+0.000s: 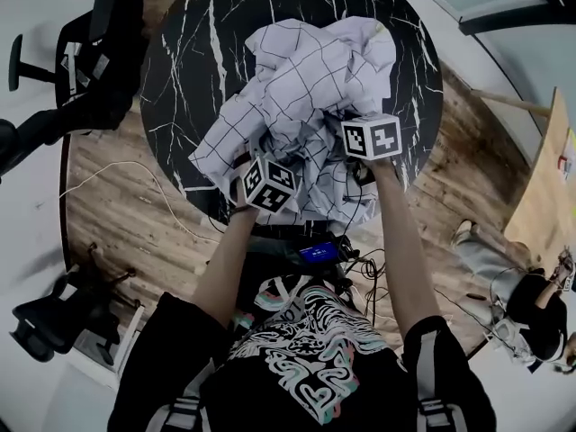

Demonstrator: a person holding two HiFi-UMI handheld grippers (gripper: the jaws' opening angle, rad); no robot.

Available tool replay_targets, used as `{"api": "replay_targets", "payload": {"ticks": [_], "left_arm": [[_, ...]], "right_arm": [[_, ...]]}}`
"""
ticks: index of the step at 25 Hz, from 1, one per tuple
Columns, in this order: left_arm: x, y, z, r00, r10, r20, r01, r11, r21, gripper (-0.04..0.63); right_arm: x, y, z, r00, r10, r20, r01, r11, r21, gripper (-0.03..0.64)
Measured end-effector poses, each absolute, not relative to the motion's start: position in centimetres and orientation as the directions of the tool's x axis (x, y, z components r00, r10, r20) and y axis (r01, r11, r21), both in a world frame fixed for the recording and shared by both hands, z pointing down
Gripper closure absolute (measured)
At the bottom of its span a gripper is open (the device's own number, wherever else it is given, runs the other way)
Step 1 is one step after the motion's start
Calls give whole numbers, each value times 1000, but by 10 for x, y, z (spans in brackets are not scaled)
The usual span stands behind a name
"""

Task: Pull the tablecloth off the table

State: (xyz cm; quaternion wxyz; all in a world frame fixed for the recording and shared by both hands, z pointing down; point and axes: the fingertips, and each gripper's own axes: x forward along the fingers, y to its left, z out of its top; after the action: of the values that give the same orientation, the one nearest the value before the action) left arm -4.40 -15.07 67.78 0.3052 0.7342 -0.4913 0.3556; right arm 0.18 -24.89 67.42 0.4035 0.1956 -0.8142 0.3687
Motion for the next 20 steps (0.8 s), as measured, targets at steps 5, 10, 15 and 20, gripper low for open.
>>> {"api": "replay_targets", "payload": {"ticks": [5, 10, 15, 20], "left_arm": [[-44, -152, 675, 290, -495, 819, -926, -360, 111, 219], [-37, -153, 672, 322, -488, 811, -909, -399, 120, 290], [-34, -153, 672, 346, -492, 799, -898, -420, 130, 334], [-33, -153, 669, 351, -503, 790, -896, -424, 128, 345]], "right_arm": [[-5, -239, 674, -628, -11, 778, -617, 616, -489, 538], [-10, -226, 672, -696, -3, 718, -609, 534, -587, 552], [-15, -218, 670, -724, -8, 690, -603, 494, -627, 560], [-18, -215, 664, -747, -36, 663, -592, 489, -640, 567]]}}
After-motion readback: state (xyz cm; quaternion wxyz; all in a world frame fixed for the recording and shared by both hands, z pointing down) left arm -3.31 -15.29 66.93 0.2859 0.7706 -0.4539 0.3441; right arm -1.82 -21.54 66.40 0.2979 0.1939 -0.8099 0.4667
